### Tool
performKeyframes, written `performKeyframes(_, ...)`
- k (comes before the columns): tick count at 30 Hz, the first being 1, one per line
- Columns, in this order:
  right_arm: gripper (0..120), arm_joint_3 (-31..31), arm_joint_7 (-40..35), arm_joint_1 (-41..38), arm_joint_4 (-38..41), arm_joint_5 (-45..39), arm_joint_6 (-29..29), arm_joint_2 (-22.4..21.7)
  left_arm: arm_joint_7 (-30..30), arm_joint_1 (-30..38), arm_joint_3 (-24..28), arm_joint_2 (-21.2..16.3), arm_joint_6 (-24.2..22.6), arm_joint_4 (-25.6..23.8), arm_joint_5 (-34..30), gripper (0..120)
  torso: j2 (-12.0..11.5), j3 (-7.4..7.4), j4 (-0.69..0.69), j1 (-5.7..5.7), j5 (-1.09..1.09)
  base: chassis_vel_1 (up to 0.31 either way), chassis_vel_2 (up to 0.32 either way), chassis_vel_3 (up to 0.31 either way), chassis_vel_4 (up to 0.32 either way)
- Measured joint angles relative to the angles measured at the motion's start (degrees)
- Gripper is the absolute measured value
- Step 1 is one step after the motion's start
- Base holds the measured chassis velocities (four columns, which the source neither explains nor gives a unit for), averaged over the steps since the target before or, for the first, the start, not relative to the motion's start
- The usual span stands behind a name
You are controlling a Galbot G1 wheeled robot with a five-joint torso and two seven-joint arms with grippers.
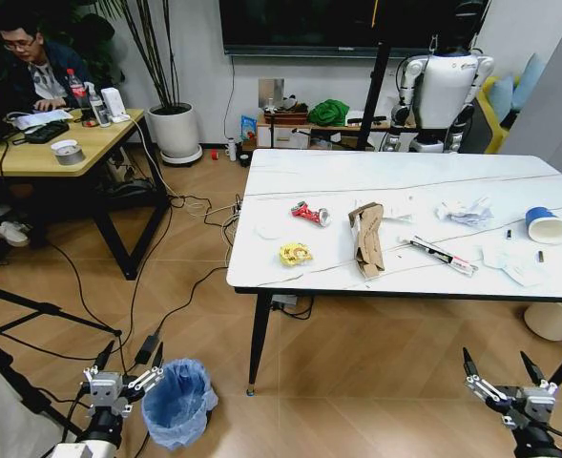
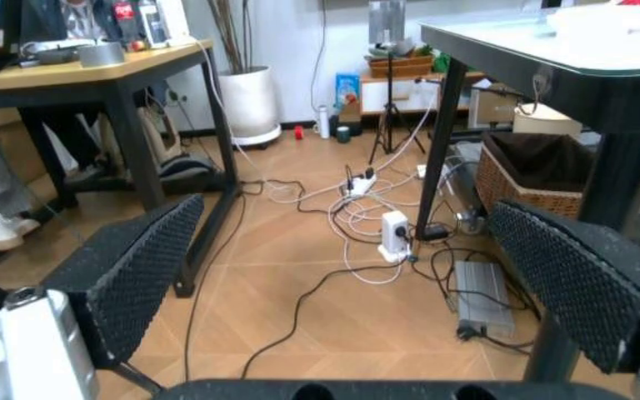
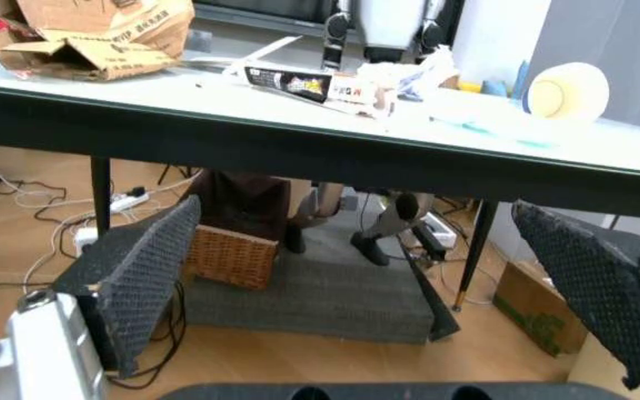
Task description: Pick up the trash bin and place the trash from the table into it.
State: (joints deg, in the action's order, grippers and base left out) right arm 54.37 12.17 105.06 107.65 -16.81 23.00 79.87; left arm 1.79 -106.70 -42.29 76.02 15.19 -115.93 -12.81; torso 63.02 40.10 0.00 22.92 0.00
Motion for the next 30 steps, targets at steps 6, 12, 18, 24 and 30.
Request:
performKeyframes(6, 100, -0.3, 0.4, -0.3, 0.1, 1.3, 0.4, 2.2, -0.3, -0.2, 0.0, -0.3, 0.8, 0.5, -1.0, 100, 0.0, 0.00, 0.00, 0.00, 0.00, 0.000, 0.000, 0.000, 0.000)
performKeyframes(12, 100, -0.5, 0.8, -0.6, -0.3, 1.7, 1.1, 3.4, -0.3, -0.7, 0.0, -0.4, 0.8, 0.3, -2.2, 100, 0.0, 0.00, 0.00, 0.00, 0.00, 0.000, 0.000, 0.000, 0.000)
performKeyframes(18, 100, -0.5, 0.8, -1.1, -0.9, 1.6, 1.3, 3.5, -0.3, -1.0, -0.5, -0.2, 1.0, 0.4, -3.4, 100, 0.0, 0.00, 0.00, 0.00, 0.00, 0.000, 0.000, 0.000, 0.000)
performKeyframes(24, 100, -0.6, 0.8, -1.6, -1.2, 1.3, 1.3, 3.3, -0.3, -0.7, -0.7, 0.2, 1.4, 1.0, -3.4, 100, 0.0, 0.00, 0.00, 0.00, 0.00, 0.000, 0.000, 0.000, 0.000)
performKeyframes(30, 100, -0.6, 0.7, -2.4, -1.5, 0.3, 0.8, 2.7, -1.1, 0.1, -0.9, 0.6, 1.5, 1.6, -1.0, 100, 0.0, 0.00, 0.00, 0.00, 0.00, 0.000, 0.000, 0.000, 0.000)
